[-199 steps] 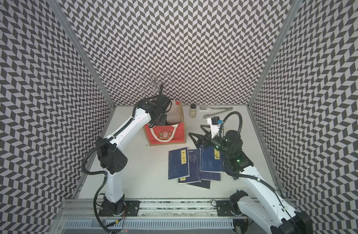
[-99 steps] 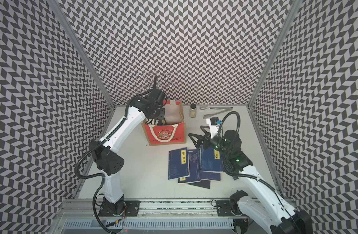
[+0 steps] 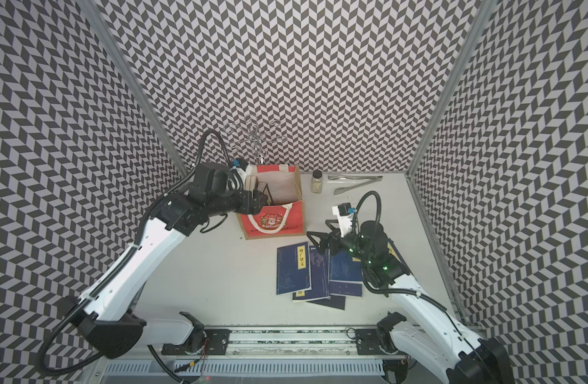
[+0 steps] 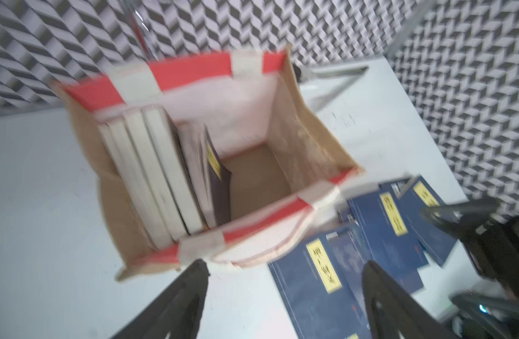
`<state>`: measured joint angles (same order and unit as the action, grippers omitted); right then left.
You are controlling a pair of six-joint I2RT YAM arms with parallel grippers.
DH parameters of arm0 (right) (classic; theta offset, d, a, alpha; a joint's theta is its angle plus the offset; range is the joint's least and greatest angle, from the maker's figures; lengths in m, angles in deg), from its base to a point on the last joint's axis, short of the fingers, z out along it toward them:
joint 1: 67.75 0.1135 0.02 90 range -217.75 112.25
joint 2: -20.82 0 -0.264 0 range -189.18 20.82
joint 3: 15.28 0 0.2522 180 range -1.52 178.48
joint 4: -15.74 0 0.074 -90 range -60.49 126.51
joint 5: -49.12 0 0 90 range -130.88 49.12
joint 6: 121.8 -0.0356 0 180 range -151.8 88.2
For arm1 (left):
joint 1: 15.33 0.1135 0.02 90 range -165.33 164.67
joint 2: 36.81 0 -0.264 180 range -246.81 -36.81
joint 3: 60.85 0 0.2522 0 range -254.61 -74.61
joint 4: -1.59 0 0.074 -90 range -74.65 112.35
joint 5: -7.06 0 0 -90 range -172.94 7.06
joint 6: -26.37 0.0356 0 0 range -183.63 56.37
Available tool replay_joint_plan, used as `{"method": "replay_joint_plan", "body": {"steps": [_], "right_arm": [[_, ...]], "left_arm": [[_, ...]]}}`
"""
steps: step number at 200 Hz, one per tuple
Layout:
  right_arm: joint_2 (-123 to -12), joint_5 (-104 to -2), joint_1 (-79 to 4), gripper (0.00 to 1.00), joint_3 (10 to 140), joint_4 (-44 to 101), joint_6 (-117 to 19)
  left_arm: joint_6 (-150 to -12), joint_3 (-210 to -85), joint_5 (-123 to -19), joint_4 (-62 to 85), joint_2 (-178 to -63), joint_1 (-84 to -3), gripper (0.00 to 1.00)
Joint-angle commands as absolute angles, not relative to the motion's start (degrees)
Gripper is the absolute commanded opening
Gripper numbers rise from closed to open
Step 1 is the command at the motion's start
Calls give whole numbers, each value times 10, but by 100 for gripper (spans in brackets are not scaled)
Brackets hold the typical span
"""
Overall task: Put the books into the canvas bag
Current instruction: Place the book in the canvas bag.
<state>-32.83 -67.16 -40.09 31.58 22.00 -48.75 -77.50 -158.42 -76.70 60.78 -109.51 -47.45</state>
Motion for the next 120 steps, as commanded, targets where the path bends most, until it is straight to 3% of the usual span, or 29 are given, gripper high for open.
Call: {"method": "replay_joint_plan", "body": {"steps": [1,21,74,120], "right_arm": [[-333,-650,-374,99,292,225,-485],[-337,-631,-346,100,271,238,-490],[-374,-588,-289,99,233,268,-527],[-437,-572,-265,100,244,329,-511]], "left_arm": [[-787,-1473,-643,481,-1009,-492,93],[-828,-1363,-612,421,-948,-503,99],[-961,-1118,-591,246,-893,-525,100],[-996,-1012,-603,154,-907,-528,100]]}}
